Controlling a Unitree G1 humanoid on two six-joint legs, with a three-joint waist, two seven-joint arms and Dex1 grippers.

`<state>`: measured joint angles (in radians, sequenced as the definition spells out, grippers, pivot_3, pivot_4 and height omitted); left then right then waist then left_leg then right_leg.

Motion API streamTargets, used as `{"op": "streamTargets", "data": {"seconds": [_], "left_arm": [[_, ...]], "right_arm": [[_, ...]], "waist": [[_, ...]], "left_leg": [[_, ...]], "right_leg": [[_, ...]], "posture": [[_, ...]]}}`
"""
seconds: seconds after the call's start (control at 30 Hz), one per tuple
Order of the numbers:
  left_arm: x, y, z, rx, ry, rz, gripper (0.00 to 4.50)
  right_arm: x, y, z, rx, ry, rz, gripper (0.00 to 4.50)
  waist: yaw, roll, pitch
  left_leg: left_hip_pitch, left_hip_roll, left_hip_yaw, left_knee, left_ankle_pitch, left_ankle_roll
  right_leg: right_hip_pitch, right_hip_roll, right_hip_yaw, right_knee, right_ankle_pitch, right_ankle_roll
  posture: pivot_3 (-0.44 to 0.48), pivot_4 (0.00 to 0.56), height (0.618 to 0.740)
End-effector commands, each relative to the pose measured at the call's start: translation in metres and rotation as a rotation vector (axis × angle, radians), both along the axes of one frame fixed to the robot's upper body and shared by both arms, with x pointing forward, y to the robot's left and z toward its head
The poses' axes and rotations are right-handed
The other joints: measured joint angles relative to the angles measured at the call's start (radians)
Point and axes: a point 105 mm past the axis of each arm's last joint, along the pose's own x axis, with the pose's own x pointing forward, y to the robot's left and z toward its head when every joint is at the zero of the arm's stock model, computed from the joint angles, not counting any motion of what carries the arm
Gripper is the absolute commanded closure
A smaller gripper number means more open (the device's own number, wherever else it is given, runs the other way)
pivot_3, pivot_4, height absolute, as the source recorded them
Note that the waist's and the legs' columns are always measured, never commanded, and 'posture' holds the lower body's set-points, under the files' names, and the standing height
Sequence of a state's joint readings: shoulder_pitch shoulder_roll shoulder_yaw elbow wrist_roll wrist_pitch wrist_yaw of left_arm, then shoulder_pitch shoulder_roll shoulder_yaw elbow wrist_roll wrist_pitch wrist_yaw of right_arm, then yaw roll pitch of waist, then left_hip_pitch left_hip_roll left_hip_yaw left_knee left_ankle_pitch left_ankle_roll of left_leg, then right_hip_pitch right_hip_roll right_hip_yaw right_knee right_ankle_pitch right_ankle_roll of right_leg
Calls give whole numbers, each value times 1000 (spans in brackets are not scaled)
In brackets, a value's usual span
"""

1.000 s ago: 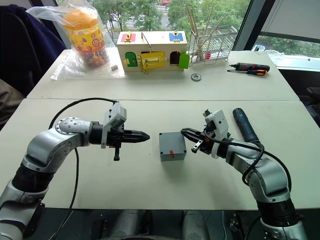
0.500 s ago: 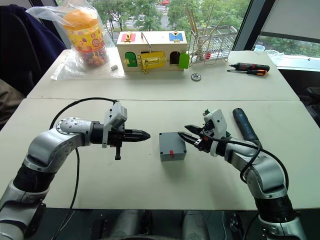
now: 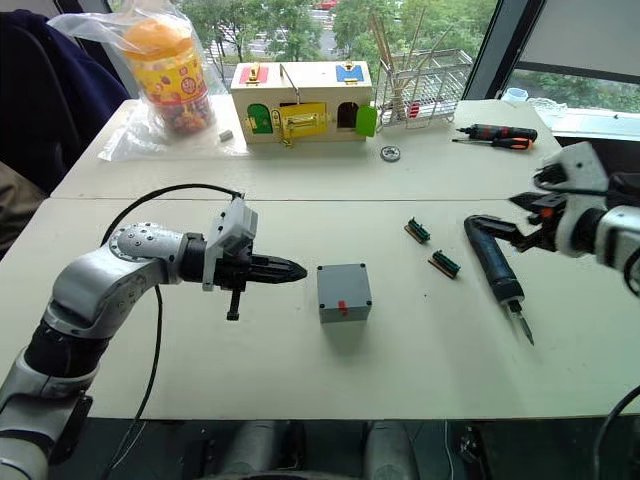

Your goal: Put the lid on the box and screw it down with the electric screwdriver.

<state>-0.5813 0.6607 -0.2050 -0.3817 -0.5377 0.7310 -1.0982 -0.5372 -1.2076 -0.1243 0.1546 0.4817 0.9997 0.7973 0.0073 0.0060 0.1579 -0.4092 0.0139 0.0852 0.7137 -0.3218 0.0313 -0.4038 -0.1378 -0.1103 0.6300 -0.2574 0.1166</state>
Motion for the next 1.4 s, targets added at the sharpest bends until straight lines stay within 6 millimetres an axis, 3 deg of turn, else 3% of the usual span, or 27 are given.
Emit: {"op": "streamTargets", "data": {"seconds": [0.03,0.17,0.37,0.7,0.8,0.97,1.1,1.2,1.3,1.4], "left_arm": [[-10,-9,12,-12,-78,-61,4500],[-14,-15,11,-7,-111,-71,4500],[-13,-17,6,-28,-98,-30,4500],[-15,-12,-3,-31,-65,38,4500],[-16,-11,-5,-30,-58,51,4500],[-17,-9,-9,-24,-51,72,4500],[-14,-7,-11,-21,-42,86,4500],[-7,-2,-12,-14,-38,95,4500],[6,4,-10,-9,-34,101,4500],[16,10,-8,-2,-34,95,4500]], "right_arm": [[-3,-12,-12,39,130,-12,7],[-13,-11,-33,99,315,63,7],[-4,-8,-46,154,401,65,7],[0,-15,-78,41,578,113,7],[-1,-13,-84,10,639,141,752],[-7,-17,-96,-50,736,142,2668],[-9,-26,-99,-65,735,72,2739],[-1,-29,-88,-33,652,15,2739],[18,-24,-47,59,460,-26,2739],[32,-29,-2,46,243,-77,2739]], "waist": [[-2,0,0],[-3,3,2],[2,6,3],[2,7,4],[-1,7,4],[1,7,4],[5,6,4],[5,6,4],[5,8,5],[1,18,11]], "left_leg": [[0,0,0,0,0,0],[0,0,1,0,0,0],[0,0,1,1,0,0],[-1,-1,1,2,1,-1],[-1,-1,0,2,1,-2],[-1,0,0,2,1,-3],[-1,0,-2,3,2,-3],[1,-1,-4,4,2,-3],[1,-2,-4,5,2,-3],[-1,-2,-2,4,2,-3]], "right_leg": [[0,0,0,0,0,0],[0,0,1,0,0,0],[-1,0,1,0,0,0],[0,0,0,0,0,1],[0,0,0,0,0,1],[1,1,-1,0,0,1],[3,1,-2,0,0,1],[7,1,-4,-1,0,1],[7,0,-4,-1,0,1],[2,-1,-2,0,0,1]], "posture": [[0,150,706],[0,150,706],[0,150,706],[0,150,706],[0,150,706],[0,150,706],[0,150,706],[0,150,706],[0,150,706],[0,150,706]]}}
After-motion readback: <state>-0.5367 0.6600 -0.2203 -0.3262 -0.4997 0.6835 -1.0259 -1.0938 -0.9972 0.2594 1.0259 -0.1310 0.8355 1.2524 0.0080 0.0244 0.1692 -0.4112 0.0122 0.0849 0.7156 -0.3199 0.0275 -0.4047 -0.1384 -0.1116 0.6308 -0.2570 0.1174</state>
